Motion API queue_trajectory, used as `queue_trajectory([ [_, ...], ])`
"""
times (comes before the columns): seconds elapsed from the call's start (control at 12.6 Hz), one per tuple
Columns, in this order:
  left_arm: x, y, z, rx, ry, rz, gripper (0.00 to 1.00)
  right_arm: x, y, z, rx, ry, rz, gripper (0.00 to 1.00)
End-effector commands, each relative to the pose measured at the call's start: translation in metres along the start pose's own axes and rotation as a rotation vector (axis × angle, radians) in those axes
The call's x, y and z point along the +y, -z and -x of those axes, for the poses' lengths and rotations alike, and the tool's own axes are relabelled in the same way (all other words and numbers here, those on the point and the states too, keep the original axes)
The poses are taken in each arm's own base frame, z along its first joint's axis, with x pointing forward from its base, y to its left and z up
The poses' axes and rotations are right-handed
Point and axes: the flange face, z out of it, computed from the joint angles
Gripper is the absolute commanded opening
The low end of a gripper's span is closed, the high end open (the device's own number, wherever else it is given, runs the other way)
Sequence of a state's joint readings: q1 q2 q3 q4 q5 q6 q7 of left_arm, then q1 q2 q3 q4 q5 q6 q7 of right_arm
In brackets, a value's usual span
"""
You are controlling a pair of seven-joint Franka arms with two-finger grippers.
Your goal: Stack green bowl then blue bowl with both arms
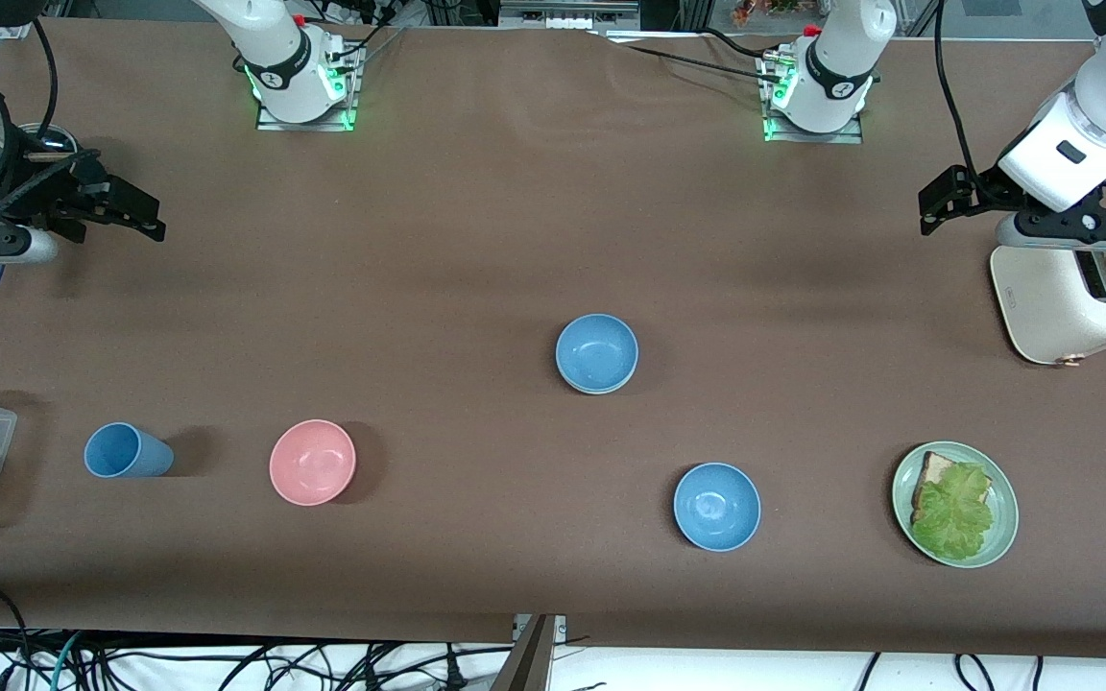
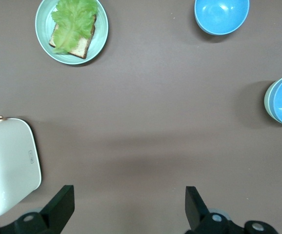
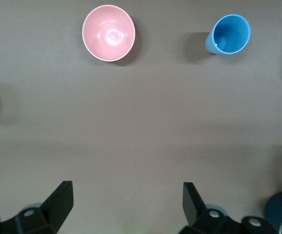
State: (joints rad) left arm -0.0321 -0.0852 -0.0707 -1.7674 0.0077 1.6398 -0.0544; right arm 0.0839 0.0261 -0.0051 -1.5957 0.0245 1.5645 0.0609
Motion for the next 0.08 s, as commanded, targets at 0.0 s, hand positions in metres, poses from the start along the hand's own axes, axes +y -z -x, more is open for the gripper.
queue_trajectory([
  [0.0,-0.0032,0.0004,0.0016,0.003,0.002,0.032,1.00,-0.0018,0.0080,0.0047,-0.001,0.011,0.026,0.99],
])
